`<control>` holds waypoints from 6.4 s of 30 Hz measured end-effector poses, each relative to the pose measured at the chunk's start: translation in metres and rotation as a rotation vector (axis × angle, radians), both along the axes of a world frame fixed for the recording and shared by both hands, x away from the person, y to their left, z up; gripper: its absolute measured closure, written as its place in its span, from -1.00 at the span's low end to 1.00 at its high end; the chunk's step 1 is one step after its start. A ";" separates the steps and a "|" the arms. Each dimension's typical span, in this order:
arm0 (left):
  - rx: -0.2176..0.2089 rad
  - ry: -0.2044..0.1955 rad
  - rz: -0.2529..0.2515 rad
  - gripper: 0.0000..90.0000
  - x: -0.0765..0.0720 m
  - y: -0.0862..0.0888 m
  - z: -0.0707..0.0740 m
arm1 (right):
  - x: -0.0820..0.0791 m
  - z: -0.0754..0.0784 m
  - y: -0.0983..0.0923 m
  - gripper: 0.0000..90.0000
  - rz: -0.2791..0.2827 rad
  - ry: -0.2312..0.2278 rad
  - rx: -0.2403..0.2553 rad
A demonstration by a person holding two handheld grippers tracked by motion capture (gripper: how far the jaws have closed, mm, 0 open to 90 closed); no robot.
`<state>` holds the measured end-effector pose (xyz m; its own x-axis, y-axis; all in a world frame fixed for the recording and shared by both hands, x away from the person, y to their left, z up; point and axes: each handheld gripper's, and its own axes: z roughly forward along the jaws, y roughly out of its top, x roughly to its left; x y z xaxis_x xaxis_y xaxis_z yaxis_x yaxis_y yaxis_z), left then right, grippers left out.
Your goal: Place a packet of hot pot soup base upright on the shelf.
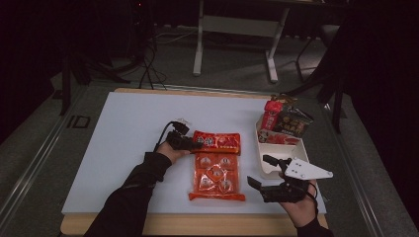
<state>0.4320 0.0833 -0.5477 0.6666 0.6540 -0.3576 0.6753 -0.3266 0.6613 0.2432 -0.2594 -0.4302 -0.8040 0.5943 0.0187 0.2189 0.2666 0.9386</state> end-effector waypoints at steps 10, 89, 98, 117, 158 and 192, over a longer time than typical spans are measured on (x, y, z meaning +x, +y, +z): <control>0.029 -0.017 -0.051 0.82 -0.005 -0.012 0.003 | 0.001 -0.001 -0.001 -0.73 0.000 0.007 0.009; -0.221 -0.365 -0.343 0.99 -0.120 0.006 0.127 | 0.051 0.004 0.009 -0.71 0.014 0.028 -0.031; -0.225 -0.373 -0.343 0.98 -0.128 0.008 0.127 | 0.052 0.001 0.024 -0.15 0.112 0.065 -0.060; -0.223 -0.381 -0.338 0.14 -0.134 0.013 0.123 | 0.056 0.006 0.026 1.00 0.263 0.146 -0.097; -0.257 -0.425 -0.098 -0.96 -0.201 0.073 0.070 | 0.044 0.103 0.011 1.00 0.220 0.013 0.041; -0.235 -0.412 -0.032 -0.96 -0.201 0.079 0.038 | 0.078 0.100 -0.112 1.00 -0.126 0.039 0.096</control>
